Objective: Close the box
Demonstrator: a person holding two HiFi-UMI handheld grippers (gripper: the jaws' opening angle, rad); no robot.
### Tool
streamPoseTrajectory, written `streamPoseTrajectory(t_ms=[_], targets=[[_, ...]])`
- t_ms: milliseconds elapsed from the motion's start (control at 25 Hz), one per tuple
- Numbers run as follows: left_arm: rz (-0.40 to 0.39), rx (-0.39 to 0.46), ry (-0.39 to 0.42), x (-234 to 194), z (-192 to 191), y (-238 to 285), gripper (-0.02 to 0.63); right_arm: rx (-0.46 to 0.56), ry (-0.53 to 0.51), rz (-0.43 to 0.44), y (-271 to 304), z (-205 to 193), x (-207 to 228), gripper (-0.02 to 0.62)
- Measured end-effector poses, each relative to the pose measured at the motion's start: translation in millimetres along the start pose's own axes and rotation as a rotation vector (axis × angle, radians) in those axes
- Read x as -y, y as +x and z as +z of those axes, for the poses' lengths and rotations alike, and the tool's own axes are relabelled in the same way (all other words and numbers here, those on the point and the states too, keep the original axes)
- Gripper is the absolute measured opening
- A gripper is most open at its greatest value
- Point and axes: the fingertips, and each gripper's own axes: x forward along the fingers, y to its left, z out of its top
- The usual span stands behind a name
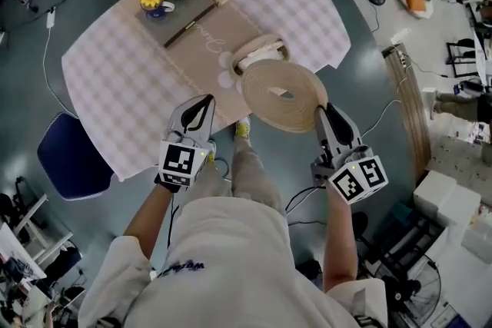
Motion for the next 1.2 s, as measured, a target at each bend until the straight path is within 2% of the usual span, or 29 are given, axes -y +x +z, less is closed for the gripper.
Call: streamPoseTrajectory(t_ms=[320, 440, 1000, 1200], targets=[[0.058, -0.032, -0.036, -20.3, -23.0, 25.2, 0.002, -0.068, 0.003, 0.055, 45.0, -0.4, 24.4, 0.075], [0.069, -0.039, -0.033, -27.1, -30.8, 37.0, 0.002, -0.095, 0.017, 0.067, 61.1, -6.8, 32.5, 0.075], [0.132, -0.112, -0.119, -39.4, -81.4, 90.0, 0.002, -0.246, 0.062, 0.183, 134.0, -39.4, 50.3, 0.075], [0.139, -0.132, -0.129, -41.8, -95.5, 110.6, 0.002, -0.285, 0.075, 0.194, 150.6, -52.3, 60.3, 0.075]])
